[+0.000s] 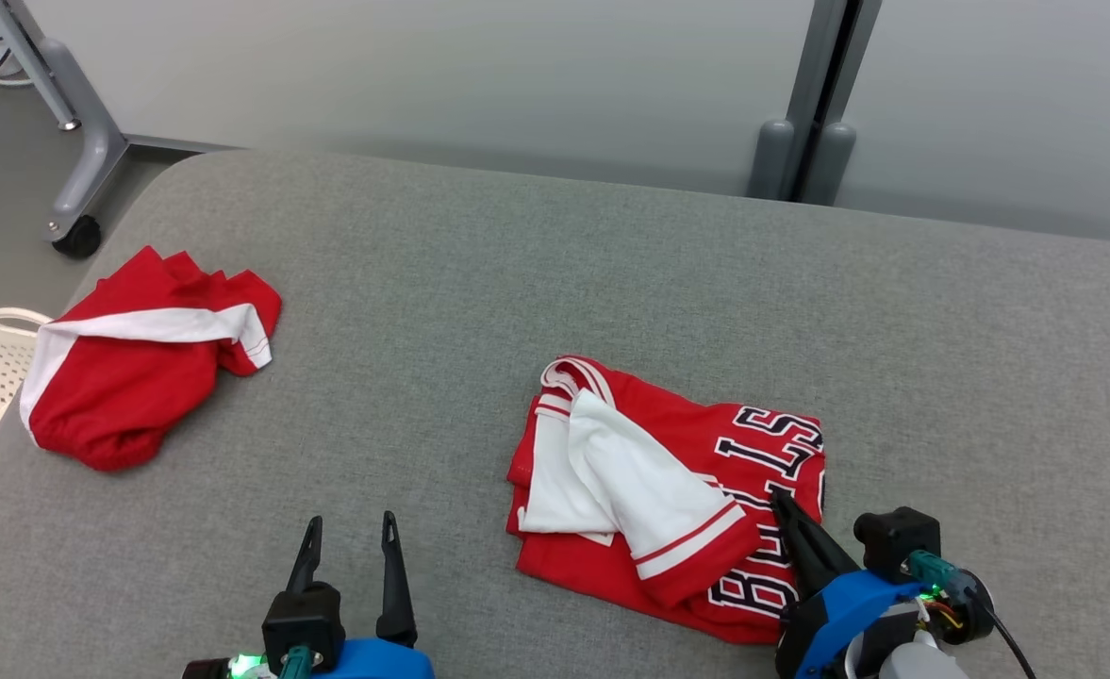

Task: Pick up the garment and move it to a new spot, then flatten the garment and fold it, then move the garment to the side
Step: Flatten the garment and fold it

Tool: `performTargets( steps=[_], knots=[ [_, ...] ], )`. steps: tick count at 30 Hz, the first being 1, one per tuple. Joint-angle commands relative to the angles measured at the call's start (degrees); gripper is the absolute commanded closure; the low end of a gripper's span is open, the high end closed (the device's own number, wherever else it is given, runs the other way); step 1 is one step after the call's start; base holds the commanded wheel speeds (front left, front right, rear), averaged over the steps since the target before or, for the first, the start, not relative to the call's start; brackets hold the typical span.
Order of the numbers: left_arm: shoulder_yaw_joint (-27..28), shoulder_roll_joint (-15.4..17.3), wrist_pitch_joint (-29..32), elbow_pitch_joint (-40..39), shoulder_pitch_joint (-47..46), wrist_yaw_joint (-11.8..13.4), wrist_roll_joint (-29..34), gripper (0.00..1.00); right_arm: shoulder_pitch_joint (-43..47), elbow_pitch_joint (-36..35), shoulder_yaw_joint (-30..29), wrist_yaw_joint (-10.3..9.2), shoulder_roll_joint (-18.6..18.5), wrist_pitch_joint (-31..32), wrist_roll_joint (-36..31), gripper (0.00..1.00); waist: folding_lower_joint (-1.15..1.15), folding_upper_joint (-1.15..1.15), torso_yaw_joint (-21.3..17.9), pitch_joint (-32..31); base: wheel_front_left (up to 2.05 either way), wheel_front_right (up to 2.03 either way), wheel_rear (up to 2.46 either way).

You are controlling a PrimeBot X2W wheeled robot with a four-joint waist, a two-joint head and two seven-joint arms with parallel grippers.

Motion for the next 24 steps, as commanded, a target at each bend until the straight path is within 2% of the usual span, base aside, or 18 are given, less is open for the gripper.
performTargets(
  steps=[1, 14, 22, 24],
  knots=[
    [0.04, -0.03, -0.14, -0.39, -1.2, 0.3, -0.38, 0.0, -1.0, 0.32, 0.52, 0.01, -0.16, -0.19, -0.44, 1.0, -0.01, 0.0, 0.92, 0.97, 0.0, 0.0, 0.0],
    [-3.17, -0.03, -0.14, -2.64, -3.11, 1.4, -2.35, 0.0, -3.1, -0.45, 15.63, 0.01, -0.73, -0.19, 2.33, 1.0, -0.01, 0.0, 2.96, 2.58, 0.0, 0.0, 0.0],
    [-3.33, -0.02, -0.14, -3.32, -2.68, 1.53, -2.78, 0.0, -4.62, 1.06, 20.35, 0.01, -0.96, -0.19, 2.45, 1.0, -0.01, 0.0, 5.03, 2.51, 0.0, 0.0, 0.0],
    [-3.2, -0.03, -0.14, -3.35, -2.4, 1.59, -2.8, 0.0, -5.3, 1.06, 19.65, 0.01, -0.9, -0.19, 3.03, 1.0, -0.01, 0.0, 5.18, 2.28, 0.0, 0.0, 0.0]
  ],
)
